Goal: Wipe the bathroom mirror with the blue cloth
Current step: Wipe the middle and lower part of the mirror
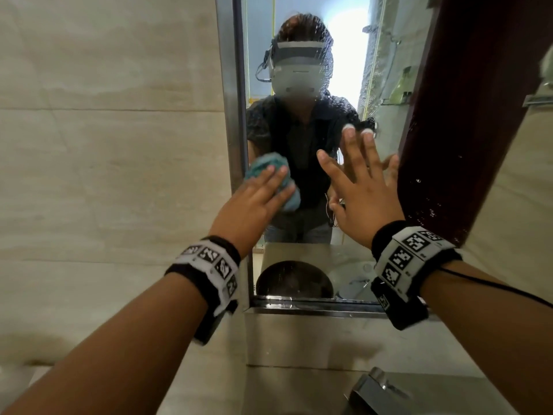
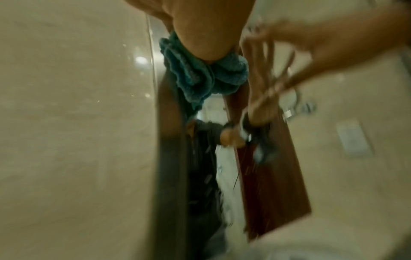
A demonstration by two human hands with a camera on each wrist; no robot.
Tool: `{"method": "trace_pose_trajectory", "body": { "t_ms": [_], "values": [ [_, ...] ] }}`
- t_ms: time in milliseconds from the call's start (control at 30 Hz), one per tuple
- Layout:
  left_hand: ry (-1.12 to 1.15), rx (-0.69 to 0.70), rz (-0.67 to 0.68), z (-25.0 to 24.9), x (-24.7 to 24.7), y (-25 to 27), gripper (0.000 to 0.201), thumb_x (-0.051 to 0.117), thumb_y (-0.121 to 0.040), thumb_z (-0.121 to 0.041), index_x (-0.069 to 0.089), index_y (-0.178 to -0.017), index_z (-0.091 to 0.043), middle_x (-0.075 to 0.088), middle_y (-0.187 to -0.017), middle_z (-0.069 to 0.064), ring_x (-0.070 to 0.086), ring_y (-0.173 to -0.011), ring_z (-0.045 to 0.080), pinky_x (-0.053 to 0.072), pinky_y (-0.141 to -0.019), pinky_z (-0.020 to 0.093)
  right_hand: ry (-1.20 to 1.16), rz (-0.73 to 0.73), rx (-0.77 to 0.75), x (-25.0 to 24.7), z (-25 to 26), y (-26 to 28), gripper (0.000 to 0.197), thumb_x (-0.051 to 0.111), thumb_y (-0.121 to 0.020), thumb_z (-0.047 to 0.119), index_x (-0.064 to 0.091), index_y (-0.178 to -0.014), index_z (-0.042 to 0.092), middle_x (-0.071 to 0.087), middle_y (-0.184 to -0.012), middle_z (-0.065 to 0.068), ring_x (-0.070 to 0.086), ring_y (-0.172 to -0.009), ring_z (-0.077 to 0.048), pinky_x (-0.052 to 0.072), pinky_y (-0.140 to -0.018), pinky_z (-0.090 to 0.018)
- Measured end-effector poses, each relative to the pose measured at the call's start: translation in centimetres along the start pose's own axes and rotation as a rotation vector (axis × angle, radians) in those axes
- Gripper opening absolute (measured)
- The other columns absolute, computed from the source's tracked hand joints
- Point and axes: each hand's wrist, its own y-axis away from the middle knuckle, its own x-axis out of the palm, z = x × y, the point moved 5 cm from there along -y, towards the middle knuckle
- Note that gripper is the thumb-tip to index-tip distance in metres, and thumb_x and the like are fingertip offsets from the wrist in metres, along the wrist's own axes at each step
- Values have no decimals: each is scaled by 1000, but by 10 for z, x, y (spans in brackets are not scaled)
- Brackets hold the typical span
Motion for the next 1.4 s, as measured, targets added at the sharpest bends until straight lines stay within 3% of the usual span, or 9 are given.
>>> {"method": "trace_pose_trajectory", "body": {
  "t_ms": [200, 433, 567, 633, 733, 900, 967, 1200, 1400],
  "values": [
    [97, -117, -232, -2, 7, -14, 55, 57, -81, 5, 48, -135, -3, 40, -143, 22, 35, -133, 39, 22, -108, 51, -16, -85, 6, 0, 2, 1, 89, 62, -80, 29, 6, -149, 37, -17, -156, -8, -17, -142, -31, -2, -108, -66],
    [62, 26, 207, -42, 83, 93, 87, 88, -44, 4, 59, -125, -9, 55, -133, 13, 54, -119, 34, 47, -89, 54, -30, -60, 62, 48, 25, 55, 97, 69, -73, 30, 10, -150, 32, -8, -157, -11, -6, -144, -31, 11, -104, -72],
    [161, -115, -27, -18, 34, 24, 70, 69, -70, 10, 50, -134, -8, 39, -145, 18, 37, -132, 38, 31, -103, 51, 25, -26, 84, 57, 26, 50, 102, 70, -71, 33, 6, -150, 30, -5, -157, -14, -4, -143, -35, 9, -100, -74],
    [216, -183, -134, 3, 9, -13, 52, 48, -85, -1, 46, -137, -8, 33, -147, 20, 29, -136, 41, 21, -109, 47, 12, -3, 86, 59, 26, 52, 110, 76, -65, 37, 6, -150, 30, -5, -157, -15, -5, -143, -36, 7, -100, -75],
    [165, -150, -228, 4, 13, -12, 51, 37, -87, -10, 44, -138, -8, 34, -147, 21, 29, -136, 41, 18, -111, 44, 14, -4, 79, 59, 26, 54, 116, 80, -61, 38, 6, -151, 29, -5, -157, -15, -6, -143, -36, 9, -100, -76],
    [66, -29, 123, -45, 88, 93, 87, 83, -53, 7, 52, -132, -11, 45, -141, 15, 44, -128, 36, 34, -99, 52, 11, 3, 70, 60, 26, 54, 118, 80, -62, 38, 3, -151, 30, -8, -156, -15, -8, -143, -36, 9, -100, -76],
    [59, -4, 251, -49, 93, 102, 85, 81, -59, 4, 48, -135, -14, 36, -147, 11, 36, -134, 32, 29, -104, 48, 17, 4, 73, 60, 26, 54, 116, 79, -63, 38, 3, -151, 30, -9, -156, -15, -9, -143, -36, 9, -100, -75],
    [202, -236, -158, -9, 31, 19, 62, 37, -81, -3, 39, -142, -12, 26, -152, 17, 22, -139, 36, 20, -110, 44, 59, -20, 72, 61, 26, 54, 113, 77, -65, 39, 4, -151, 29, -4, -156, -17, -6, -143, -37, 13, -99, -76],
    [15, -40, 131, -46, 103, 95, 91, 67, -65, 6, 27, -144, -14, 28, -152, 14, 21, -139, 31, 21, -107, 51, 55, -69, 48, 62, 25, 54, 109, 75, -66, 35, 6, -151, 28, -2, -156, -17, -5, -143, -37, 13, -98, -76]
  ]
}}
